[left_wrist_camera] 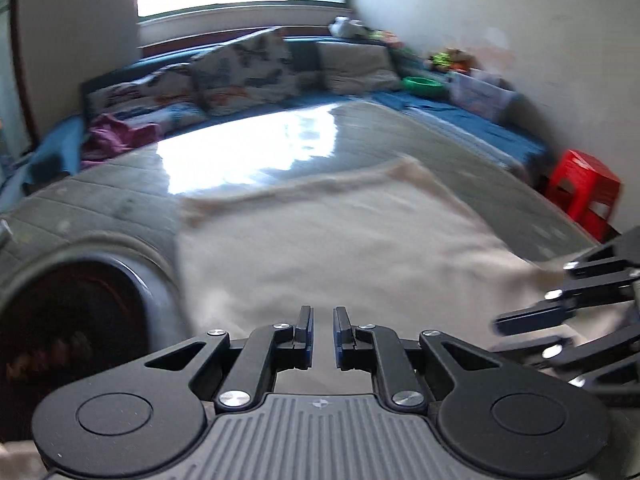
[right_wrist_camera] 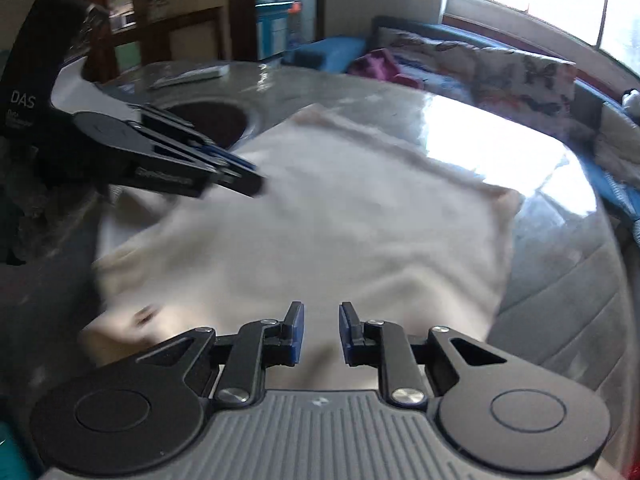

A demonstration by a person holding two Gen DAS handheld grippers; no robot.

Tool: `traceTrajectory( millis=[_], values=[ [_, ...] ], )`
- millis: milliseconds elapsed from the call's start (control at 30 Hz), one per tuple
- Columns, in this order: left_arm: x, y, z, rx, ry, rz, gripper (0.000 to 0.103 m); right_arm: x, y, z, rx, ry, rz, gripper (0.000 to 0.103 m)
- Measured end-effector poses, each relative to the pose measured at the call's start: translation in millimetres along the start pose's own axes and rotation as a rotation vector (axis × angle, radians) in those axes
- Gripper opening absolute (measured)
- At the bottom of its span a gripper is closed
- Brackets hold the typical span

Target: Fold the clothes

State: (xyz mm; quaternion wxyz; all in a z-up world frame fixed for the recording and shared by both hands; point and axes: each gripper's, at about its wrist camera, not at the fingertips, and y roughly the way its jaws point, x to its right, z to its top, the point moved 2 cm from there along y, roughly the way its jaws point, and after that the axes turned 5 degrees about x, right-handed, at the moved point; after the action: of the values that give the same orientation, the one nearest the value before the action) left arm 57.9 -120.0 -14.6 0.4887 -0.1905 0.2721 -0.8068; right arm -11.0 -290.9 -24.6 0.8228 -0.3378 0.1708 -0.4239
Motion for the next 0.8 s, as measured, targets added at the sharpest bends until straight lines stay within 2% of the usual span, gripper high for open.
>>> traceTrajectory(
  millis=[100,167,267,367,633,733,800],
  values=[
    [21.3,-11.3,-16.9,-0.001,0.014,-0.044,0.013,-20.6,-12.1,-18.0,0.011,0.015,0.01,0.019],
    [28.3,-11.5,-27.5,-0.023,0.015,-0.062,0.013,-25.8,-21.4,-28.2,0.037,0.026,-0.015,0.019],
    [31.7,-13.4,-32.9,-0.014,0.04,-0.05,0.013,-14.2,-41.5,-36.1,0.062,0.12,-0.032,0.024],
    [29.6,-13.8,-33.9,-0.013,0.038,-0.048,0.013,11.0,-66.2,-45.0,0.1,0.216,-0.111,0.026],
    [30.6,-23.4,-45.5,-0.002,0.029,-0.037,0.013,112.1,-110.9,-102.2,0.092,0.448,-0.579,0.029],
    [30.8,-26.1,-48.1,-0.003,0.019,-0.031,0.013,136.0,-116.6,-115.5,0.078,0.492,-0.66,0.029],
    [31.8,-28.8,-50.4,-0.002,0.02,-0.026,0.013,146.1,-113.7,-120.5,0.062,0.505,-0.666,0.029]
  ],
)
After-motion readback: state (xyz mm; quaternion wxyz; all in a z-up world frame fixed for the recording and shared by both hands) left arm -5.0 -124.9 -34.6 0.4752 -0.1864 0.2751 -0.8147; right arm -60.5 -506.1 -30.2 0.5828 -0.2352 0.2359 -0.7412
